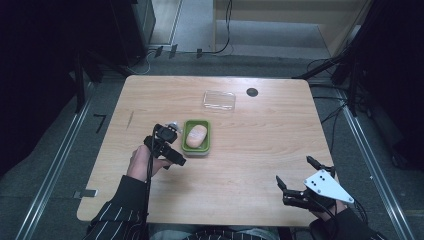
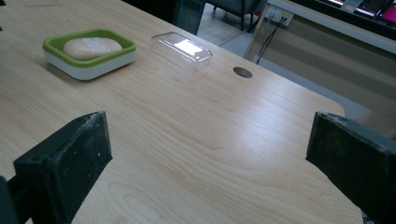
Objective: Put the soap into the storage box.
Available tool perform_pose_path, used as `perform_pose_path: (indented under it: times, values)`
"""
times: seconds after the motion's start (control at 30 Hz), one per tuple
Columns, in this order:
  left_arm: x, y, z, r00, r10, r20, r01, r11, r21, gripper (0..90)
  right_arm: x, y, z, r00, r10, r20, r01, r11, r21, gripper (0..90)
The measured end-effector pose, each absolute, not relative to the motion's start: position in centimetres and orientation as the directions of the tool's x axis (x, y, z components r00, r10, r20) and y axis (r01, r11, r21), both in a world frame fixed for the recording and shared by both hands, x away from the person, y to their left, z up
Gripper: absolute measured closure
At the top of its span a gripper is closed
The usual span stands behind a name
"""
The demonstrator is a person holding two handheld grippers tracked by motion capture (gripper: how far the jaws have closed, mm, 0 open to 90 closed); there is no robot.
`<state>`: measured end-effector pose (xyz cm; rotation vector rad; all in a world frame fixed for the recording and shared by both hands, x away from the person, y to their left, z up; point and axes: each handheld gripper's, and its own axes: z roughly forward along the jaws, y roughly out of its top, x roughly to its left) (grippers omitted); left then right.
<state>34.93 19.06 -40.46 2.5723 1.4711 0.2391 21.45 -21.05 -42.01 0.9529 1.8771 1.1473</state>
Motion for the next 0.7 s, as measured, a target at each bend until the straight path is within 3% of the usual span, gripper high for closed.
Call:
perform_pose_path:
  times: [0.7]
  values:
    - [32.4,20.5,-42.8,0.504,0.862,0.052,0.851,-0.506,0.141,7.0,21.4,-21.1,-42.0,-0.458,0.865,-0.204,0.215,0.331,0.919,0.1]
